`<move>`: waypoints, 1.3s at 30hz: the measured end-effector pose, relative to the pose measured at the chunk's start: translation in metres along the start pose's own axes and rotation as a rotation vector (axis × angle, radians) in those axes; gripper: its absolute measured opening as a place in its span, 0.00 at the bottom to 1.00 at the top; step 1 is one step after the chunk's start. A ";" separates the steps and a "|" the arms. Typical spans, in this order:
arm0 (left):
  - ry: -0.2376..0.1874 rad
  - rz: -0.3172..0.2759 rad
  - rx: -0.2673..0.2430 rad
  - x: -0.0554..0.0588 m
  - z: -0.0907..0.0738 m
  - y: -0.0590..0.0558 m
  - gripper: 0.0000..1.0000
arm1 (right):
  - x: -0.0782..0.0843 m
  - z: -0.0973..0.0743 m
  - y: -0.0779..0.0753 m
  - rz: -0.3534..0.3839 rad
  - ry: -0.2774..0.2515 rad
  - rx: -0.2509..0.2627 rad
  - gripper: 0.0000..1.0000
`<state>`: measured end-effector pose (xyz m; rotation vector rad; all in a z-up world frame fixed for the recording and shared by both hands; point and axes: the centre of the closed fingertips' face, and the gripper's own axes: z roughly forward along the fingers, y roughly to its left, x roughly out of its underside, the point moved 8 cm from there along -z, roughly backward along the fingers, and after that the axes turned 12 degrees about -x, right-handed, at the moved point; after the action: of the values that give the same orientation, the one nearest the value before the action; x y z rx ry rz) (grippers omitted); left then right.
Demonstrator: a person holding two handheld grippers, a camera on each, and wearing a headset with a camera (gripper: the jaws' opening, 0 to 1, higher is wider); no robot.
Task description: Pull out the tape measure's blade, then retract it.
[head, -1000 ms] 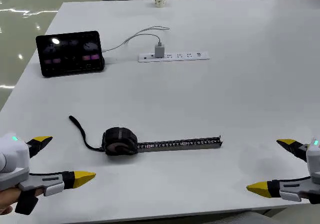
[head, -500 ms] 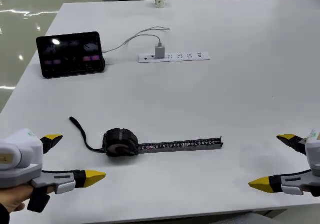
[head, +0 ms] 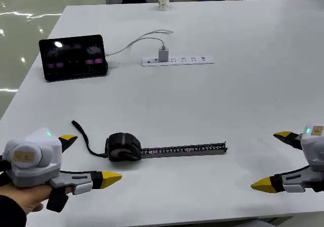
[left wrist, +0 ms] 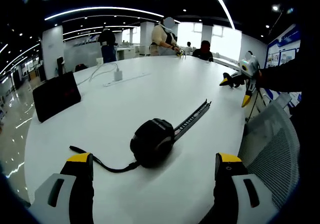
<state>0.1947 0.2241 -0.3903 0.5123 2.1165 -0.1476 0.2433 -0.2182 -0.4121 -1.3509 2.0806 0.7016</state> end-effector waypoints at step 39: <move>0.002 -0.193 -0.116 -0.025 0.060 -0.045 0.99 | -0.050 0.064 -0.031 -0.312 0.208 -0.228 0.92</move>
<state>0.2343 0.1578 -0.4078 0.2394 2.1598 -0.1327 0.2998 -0.1537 -0.4266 -1.8983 1.9205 0.7021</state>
